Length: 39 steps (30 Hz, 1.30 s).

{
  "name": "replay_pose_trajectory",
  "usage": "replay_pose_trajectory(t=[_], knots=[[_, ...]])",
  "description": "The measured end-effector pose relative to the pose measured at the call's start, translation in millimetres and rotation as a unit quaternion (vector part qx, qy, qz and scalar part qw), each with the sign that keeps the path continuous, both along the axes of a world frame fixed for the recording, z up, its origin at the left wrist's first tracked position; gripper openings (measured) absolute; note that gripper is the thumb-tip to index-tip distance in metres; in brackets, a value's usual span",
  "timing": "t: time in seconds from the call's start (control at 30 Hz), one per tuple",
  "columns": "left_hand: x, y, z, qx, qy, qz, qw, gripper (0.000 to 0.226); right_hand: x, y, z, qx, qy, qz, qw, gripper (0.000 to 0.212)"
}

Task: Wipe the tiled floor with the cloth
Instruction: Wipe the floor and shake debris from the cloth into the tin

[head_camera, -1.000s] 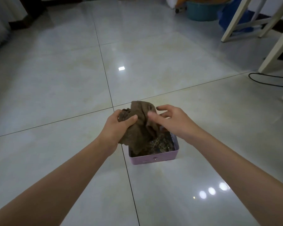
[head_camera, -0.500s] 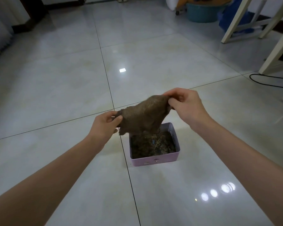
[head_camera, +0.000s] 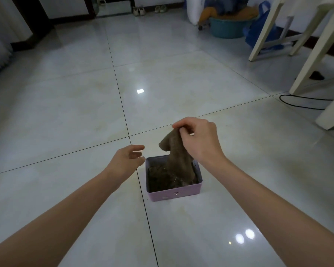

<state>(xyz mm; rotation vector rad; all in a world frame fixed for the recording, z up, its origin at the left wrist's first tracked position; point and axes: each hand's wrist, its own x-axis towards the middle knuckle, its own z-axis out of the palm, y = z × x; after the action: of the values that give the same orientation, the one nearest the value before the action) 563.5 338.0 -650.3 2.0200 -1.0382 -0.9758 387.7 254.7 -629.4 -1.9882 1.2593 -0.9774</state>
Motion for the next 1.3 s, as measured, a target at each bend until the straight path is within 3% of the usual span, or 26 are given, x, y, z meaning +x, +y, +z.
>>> replay_pose_trajectory(t=[0.1,0.23,0.33,0.4,0.47,0.57,0.8,1.03,1.2,1.3], knots=[[-7.4,-0.1,5.9,-0.005,0.002,-0.033,0.999,0.052,-2.1,2.5,5.4,-0.001,0.065,0.006,0.998,0.024],[-25.0,2.8,14.8,0.001,-0.039,-0.118,0.992,0.077,-3.3,17.7,19.6,-0.034,0.004,0.046,0.998,0.018],[-29.0,10.4,23.2,-0.053,-0.132,-0.147,0.979,0.048,-5.5,31.6,30.0,-0.048,0.019,0.152,0.987,0.022],[-26.4,21.9,28.2,-0.079,-0.159,-0.161,0.971,0.05,-8.1,39.3,35.2,-0.033,0.014,0.191,0.981,0.024],[-24.9,38.1,34.5,-0.08,-0.126,-0.179,0.972,0.071,-12.2,47.1,39.3,0.01,-0.022,0.215,0.976,0.026],[-23.1,62.1,46.8,-0.073,-0.044,-0.211,0.974,0.078,-12.7,63.8,44.4,0.056,-0.052,0.258,0.963,0.029],[-5.4,127.6,44.7,-0.029,-0.122,-0.217,0.968,0.016,-13.9,101.1,35.7,0.033,-0.003,0.234,0.972,0.029],[34.0,192.4,13.5,0.001,-0.234,-0.161,0.959,0.007,1.0,146.9,-22.2,0.121,0.046,0.227,0.965,0.022],[51.6,226.1,-7.7,-0.072,-0.3,-0.076,0.948,0.003,20.3,184.2,-42.3,0.105,-0.038,0.227,0.967,0.024],[49.7,258.9,-34.7,-0.102,-0.29,-0.098,0.946,0.009,13.8,219.6,-74.5,0.134,-0.025,0.269,0.954,0.024]])
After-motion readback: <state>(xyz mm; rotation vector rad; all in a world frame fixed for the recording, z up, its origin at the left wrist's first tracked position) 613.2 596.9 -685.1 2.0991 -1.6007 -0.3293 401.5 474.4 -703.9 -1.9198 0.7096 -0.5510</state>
